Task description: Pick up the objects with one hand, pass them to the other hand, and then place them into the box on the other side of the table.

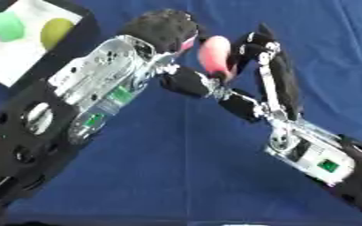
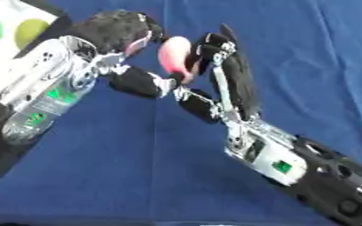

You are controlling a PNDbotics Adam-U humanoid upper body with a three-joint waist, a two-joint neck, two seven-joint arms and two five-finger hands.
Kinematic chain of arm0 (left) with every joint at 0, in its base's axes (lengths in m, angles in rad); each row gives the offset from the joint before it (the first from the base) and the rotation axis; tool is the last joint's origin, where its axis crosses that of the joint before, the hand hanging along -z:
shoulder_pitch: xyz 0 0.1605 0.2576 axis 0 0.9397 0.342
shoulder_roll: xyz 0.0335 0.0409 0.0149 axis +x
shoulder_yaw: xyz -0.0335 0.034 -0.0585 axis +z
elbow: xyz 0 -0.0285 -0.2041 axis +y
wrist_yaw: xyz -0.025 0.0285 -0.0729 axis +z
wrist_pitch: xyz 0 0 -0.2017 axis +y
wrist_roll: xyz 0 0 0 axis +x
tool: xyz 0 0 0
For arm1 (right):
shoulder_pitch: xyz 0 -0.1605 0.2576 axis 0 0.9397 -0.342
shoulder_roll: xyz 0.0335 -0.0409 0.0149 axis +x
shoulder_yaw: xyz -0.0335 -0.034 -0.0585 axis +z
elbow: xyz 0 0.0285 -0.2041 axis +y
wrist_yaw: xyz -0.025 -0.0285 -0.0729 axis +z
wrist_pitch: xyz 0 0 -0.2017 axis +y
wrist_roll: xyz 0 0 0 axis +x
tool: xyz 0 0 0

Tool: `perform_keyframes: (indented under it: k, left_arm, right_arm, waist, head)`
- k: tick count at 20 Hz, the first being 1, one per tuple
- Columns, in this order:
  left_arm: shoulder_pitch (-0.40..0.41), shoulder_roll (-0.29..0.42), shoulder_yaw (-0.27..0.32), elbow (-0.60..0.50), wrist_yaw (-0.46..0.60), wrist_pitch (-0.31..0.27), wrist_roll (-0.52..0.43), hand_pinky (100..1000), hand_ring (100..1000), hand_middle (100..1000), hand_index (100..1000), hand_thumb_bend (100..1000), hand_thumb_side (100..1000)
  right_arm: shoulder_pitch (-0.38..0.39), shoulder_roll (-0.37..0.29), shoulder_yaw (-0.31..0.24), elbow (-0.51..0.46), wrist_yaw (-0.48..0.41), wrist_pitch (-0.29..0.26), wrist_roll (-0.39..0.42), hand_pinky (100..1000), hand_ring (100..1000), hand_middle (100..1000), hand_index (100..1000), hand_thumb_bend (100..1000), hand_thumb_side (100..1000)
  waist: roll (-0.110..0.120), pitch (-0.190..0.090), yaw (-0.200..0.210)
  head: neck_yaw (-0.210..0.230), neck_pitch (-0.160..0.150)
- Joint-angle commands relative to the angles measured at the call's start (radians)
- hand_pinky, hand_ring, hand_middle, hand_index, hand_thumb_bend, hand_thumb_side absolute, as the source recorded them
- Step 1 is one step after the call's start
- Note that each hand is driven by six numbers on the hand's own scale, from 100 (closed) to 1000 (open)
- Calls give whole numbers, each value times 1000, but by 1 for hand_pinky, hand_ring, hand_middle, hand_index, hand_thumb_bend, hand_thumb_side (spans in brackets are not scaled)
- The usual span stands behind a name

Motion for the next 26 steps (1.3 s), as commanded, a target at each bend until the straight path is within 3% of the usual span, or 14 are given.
perform_keyframes:
  k: [1,6,8,10,11,12,13,17,26]
  left_arm:
    - [-8,1,4,10,2,6,18,879,801,725,835,245,721]
    - [-5,-5,4,17,22,16,44,869,787,691,818,182,679]
    - [-4,-7,4,18,35,24,58,862,776,668,801,156,619]
    - [-3,-7,3,21,48,32,69,854,764,638,765,143,518]
    - [-3,-8,3,23,55,36,73,844,744,605,723,148,371]
    - [-2,-8,3,25,62,42,76,838,727,586,706,134,332]
    - [-3,-9,3,26,69,48,80,827,695,550,666,100,317]
    - [-4,-10,0,14,112,78,102,795,635,490,597,100,295]
    - [-6,-7,-9,-1,164,111,138,730,558,392,498,100,283]
  right_arm:
    - [-20,-7,1,-22,11,53,-58,1000,370,527,401,245,100]
    - [-21,-4,6,-22,12,52,-55,1000,369,527,400,243,100]
    - [-21,-3,7,-22,12,53,-56,1000,368,527,399,243,100]
    - [-21,-3,8,-22,12,53,-57,1000,368,526,399,242,100]
    - [-21,-3,8,-22,12,53,-57,1000,368,527,399,241,100]
    - [-20,-3,9,-22,13,54,-58,1000,368,527,399,240,100]
    - [-20,-2,9,-22,13,54,-58,1000,367,527,398,239,100]
    - [-18,-2,11,-22,13,57,-58,1000,367,527,398,237,100]
    - [-12,-3,14,-22,11,67,-69,1000,372,540,410,223,100]
  waist:
    - [-2,-15,-2]
    - [-2,-13,-5]
    - [-2,-13,-6]
    - [-2,-12,-6]
    - [-2,-12,-6]
    - [-2,-12,-7]
    - [-2,-12,-7]
    - [-3,-12,-7]
    - [-6,-14,0]
  head:
    - [4,-6]
    - [4,-4]
    - [4,-4]
    - [5,-3]
    - [5,-2]
    - [5,-2]
    - [4,-1]
    - [4,0]
    - [6,3]
